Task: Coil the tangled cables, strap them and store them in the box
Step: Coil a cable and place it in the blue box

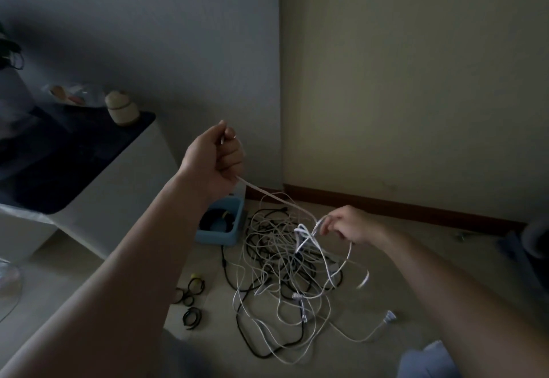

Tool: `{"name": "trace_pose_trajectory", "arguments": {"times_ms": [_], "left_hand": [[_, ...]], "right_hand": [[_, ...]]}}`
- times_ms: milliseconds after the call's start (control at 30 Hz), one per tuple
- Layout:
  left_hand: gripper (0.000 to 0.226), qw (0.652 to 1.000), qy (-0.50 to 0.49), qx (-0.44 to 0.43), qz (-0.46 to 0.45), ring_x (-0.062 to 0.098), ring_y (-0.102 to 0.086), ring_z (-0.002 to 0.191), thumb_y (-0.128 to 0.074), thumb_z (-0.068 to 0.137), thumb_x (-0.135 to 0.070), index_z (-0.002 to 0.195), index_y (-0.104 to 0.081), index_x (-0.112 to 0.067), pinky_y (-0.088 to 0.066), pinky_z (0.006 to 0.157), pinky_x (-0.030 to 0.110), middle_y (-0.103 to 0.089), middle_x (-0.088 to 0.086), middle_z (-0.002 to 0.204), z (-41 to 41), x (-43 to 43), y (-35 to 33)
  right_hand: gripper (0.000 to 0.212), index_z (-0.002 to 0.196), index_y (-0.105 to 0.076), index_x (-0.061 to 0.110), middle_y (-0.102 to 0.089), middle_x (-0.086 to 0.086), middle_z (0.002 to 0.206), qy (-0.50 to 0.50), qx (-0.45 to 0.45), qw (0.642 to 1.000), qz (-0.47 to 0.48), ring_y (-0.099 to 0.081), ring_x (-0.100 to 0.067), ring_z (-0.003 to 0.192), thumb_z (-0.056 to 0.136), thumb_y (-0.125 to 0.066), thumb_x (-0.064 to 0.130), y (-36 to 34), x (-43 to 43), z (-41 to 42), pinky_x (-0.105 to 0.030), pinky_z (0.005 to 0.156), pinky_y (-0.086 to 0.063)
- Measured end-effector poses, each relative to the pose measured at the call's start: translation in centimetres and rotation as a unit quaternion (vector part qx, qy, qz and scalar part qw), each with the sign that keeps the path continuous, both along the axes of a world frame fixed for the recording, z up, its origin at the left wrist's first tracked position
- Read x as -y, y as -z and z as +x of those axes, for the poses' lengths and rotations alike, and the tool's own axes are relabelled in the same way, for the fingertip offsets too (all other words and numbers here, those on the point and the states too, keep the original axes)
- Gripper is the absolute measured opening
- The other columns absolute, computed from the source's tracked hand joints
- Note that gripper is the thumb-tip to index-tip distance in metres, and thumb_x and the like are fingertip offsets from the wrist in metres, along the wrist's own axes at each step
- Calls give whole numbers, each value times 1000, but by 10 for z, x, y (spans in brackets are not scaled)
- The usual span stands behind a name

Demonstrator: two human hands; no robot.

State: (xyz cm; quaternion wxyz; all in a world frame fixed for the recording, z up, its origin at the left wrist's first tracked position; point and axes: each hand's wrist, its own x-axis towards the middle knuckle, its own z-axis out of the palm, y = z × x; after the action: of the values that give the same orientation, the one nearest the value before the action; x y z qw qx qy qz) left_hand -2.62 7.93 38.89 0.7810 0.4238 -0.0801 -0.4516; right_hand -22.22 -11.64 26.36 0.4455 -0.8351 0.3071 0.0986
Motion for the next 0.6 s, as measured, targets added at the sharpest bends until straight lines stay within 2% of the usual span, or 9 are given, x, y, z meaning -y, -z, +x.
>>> {"name": "trace_pose_trajectory", "arguments": {"times_ms": [67, 133, 200, 267, 367, 433, 467, 533, 600], "left_hand": [[39, 998, -17, 30, 46, 6, -19, 33, -37, 106, -34, 70, -44, -21, -14, 31, 19, -23, -9, 45, 1, -1, 3], [40, 990, -48, 79, 103, 7, -18, 34, -39, 107, -33, 70, -45, -20, -14, 33, 17, -23, -8, 46, 1, -1, 8], [40, 979, -83, 116, 143, 8, -18, 34, -42, 107, -31, 70, -47, -18, -16, 34, 16, -25, -7, 45, 3, 0, 13], [37, 971, -118, 133, 162, 8, -20, 34, -45, 105, -27, 69, -48, -16, -18, 35, 16, -27, -8, 44, 7, 0, 17], [37, 934, -175, 223, 217, 11, -25, 34, -48, 100, -25, 64, -54, -16, -21, 36, 18, -35, -6, 42, 13, -3, 24], [37, 899, -216, 278, 259, 12, -30, 35, -50, 95, -24, 60, -58, -18, -25, 36, 20, -40, -6, 42, 18, -7, 26], [35, 896, -229, 276, 262, 12, -31, 36, -49, 95, -25, 62, -59, -18, -26, 36, 21, -40, -6, 44, 20, -8, 26], [32, 915, -228, 237, 236, 11, -28, 38, -48, 99, -27, 71, -57, -15, -23, 37, 21, -37, -5, 49, 22, -10, 26], [34, 947, -178, 182, 198, 9, -24, 37, -46, 104, -29, 74, -53, -15, -20, 37, 18, -32, -6, 48, 17, -7, 22]], "right_hand": [[28, 76, -68, 10, -52, -1, 60, 85, 8, 996, -2, -48, -18, 48, 96, -49, 6, -1, 8, -2, -23, 42, -38], [22, 80, -68, 6, -59, -11, 71, 146, -25, 988, -51, -55, -27, 58, 93, -51, 10, -1, 18, -7, -27, 49, -40], [25, 98, -71, -1, -68, -22, 98, 178, -71, 975, -111, -63, -35, 84, 95, -49, 11, 2, 29, -13, -30, 64, -43], [33, 115, -66, -7, -64, -28, 121, 201, -100, 964, -145, -61, -40, 110, 99, -45, 11, 3, 36, -20, -33, 78, -44], [38, 123, -60, -11, -57, -29, 135, 201, -141, 957, -157, -54, -39, 125, 105, -35, 10, 4, 40, -26, -33, 91, -44], [38, 125, -59, -11, -56, -28, 137, 212, -158, 954, -144, -54, -39, 127, 106, -35, 12, 5, 43, -29, -32, 92, -44], [38, 126, -59, -10, -56, -27, 136, 221, -162, 952, -137, -54, -39, 126, 106, -37, 14, 6, 45, -32, -33, 91, -44], [37, 126, -60, -7, -62, -26, 127, 222, -172, 950, -138, -62, -40, 115, 104, -40, 15, 11, 49, -38, -33, 83, -48], [33, 120, -62, -1, -66, -20, 94, 202, -187, 953, -129, -68, -37, 82, 102, -38, 14, 13, 46, -41, -28, 61, -49]]}}
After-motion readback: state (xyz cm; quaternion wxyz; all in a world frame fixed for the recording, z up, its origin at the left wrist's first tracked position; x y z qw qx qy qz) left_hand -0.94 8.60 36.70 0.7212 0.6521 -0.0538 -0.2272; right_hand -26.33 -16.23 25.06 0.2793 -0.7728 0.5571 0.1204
